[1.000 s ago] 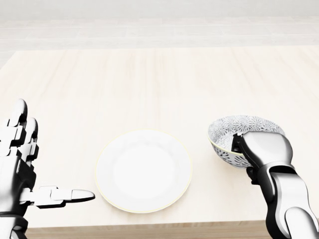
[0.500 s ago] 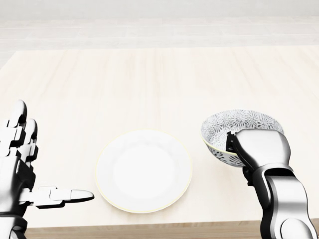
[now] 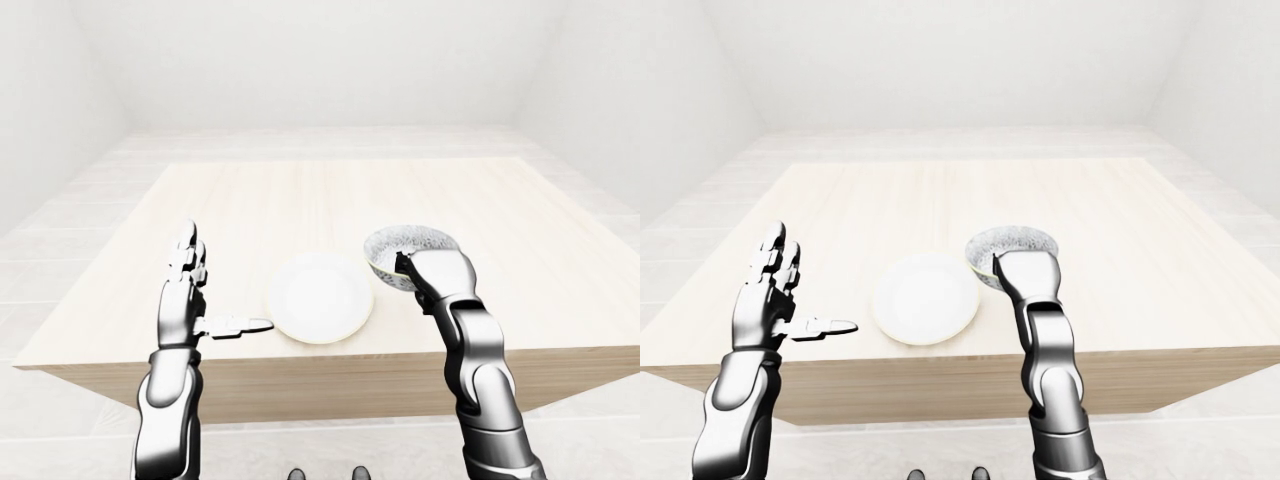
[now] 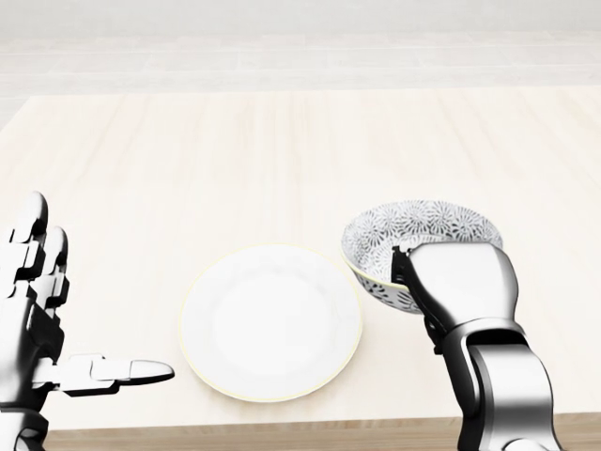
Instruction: Put the bowl on the plate.
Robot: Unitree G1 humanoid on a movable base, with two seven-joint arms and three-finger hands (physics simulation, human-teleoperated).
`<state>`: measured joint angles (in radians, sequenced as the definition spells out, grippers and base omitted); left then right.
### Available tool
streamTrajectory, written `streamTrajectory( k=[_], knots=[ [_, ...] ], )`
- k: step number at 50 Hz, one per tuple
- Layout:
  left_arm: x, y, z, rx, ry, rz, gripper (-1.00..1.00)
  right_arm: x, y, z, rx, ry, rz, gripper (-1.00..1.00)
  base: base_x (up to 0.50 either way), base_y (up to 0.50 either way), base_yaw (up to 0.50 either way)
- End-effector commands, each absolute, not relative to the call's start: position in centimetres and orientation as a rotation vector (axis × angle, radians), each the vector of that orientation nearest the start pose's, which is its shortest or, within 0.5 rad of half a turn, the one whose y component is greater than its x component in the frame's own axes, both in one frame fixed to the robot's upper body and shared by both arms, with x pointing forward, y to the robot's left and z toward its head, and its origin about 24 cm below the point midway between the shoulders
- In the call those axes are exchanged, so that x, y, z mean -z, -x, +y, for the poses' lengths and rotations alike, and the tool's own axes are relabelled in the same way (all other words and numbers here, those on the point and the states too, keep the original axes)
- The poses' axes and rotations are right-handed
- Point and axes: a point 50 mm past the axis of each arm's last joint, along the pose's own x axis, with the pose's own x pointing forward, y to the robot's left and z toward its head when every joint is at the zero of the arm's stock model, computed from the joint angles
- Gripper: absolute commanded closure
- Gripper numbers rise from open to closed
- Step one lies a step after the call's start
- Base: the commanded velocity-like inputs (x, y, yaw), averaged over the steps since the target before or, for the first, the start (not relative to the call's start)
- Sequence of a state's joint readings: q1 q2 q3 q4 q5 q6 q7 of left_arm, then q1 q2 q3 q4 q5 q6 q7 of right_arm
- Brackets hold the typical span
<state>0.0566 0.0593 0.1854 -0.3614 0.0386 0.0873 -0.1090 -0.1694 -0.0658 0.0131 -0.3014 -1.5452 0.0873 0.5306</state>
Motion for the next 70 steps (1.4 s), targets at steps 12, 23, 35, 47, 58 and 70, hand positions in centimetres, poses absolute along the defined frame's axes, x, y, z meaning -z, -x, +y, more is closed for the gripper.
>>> streamTrajectory(
  k=[12, 23, 35, 47, 58, 70],
  knots=[
    [-9.3, -23.4, 19.7, -0.075, -0.236, -0.139, -1.00, -13.5, -24.9, -12.6, 0.000, 1.549, -0.060, 0.29, 0.00, 0.00, 0.00],
    [-7.3, -23.0, 19.7, -0.084, -0.356, -0.045, -1.00, -13.7, -23.8, -12.2, 0.002, 1.537, -0.072, 0.28, 0.00, 0.00, 0.00],
    [-6.9, -22.7, 20.0, -0.087, -0.403, -0.033, -1.00, -14.4, -23.3, -11.5, 0.003, 1.532, -0.098, 0.29, 0.00, 0.00, 0.00],
    [-8.7, -22.9, 20.1, -0.089, -0.431, -0.080, -1.00, -15.3, -22.8, -10.5, 0.001, 1.499, -0.149, 0.29, 0.00, 0.00, 0.00],
    [-8.6, -22.7, 20.4, -0.098, -0.437, -0.072, -1.00, -15.2, -22.8, -9.3, -0.016, 1.476, -0.201, 0.29, 0.00, 0.00, 0.00],
    [-8.1, -23.2, 20.6, -0.101, -0.433, -0.054, -1.00, -14.5, -23.1, -8.3, -0.025, 1.434, -0.260, 0.29, 0.00, 0.00, 0.00]
  ],
)
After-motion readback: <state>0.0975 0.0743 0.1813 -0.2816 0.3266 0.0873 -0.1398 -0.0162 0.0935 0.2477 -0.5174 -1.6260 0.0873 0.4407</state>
